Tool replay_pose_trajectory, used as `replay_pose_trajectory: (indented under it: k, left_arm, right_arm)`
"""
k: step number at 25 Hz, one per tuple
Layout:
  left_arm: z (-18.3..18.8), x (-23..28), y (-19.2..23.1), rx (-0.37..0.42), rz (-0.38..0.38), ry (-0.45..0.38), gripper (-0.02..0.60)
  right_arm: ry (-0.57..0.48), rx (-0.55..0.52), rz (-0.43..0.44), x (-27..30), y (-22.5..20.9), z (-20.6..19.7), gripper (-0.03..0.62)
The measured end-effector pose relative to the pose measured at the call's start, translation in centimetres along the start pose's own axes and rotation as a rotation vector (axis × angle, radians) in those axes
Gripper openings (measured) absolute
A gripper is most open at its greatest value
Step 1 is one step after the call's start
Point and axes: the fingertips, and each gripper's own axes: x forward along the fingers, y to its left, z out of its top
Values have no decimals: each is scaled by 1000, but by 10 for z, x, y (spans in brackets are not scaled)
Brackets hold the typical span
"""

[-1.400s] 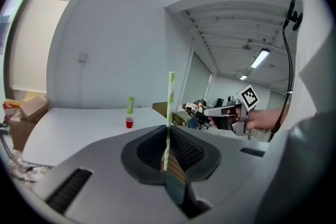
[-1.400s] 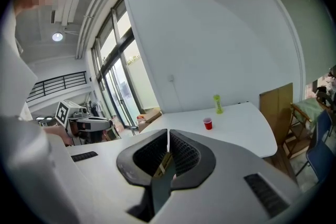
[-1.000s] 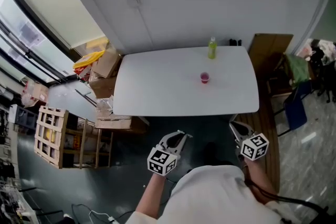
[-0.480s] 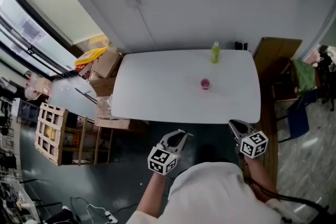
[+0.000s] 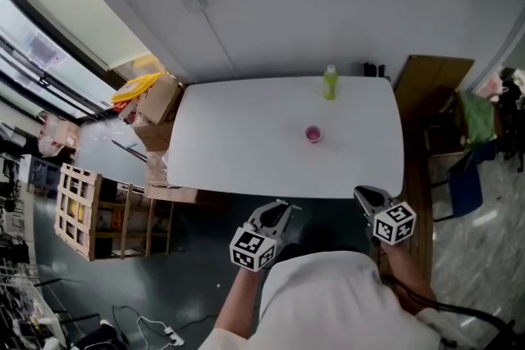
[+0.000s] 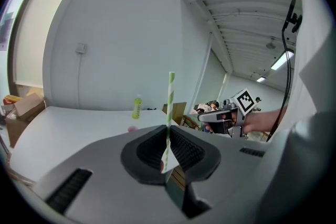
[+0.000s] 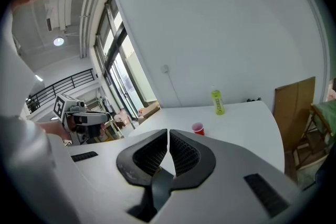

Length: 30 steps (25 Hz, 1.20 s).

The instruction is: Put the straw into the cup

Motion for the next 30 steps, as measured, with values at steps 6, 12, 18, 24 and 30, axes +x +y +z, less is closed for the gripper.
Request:
replay_pose_trajectory:
  k: [6, 12, 18, 24, 30]
  left_arm:
    - [10, 13, 7, 13, -5, 5, 24]
    - [20, 25, 25, 7, -16, 1, 25]
    - [26, 43, 49, 21, -56, 19, 25]
    - [40, 68, 79, 22, -110, 37, 24]
    - [58, 100, 105, 38, -184, 57, 24]
  right_arm:
    - [-7, 20, -9, 2, -11, 6, 37]
    - [0, 26, -32, 10, -19, 10, 37]
    - [-7, 40, -83, 24, -31, 21, 37]
    - [1, 59, -134, 43, -41, 32, 37]
    - [3, 93, -179, 70, -50, 43, 37]
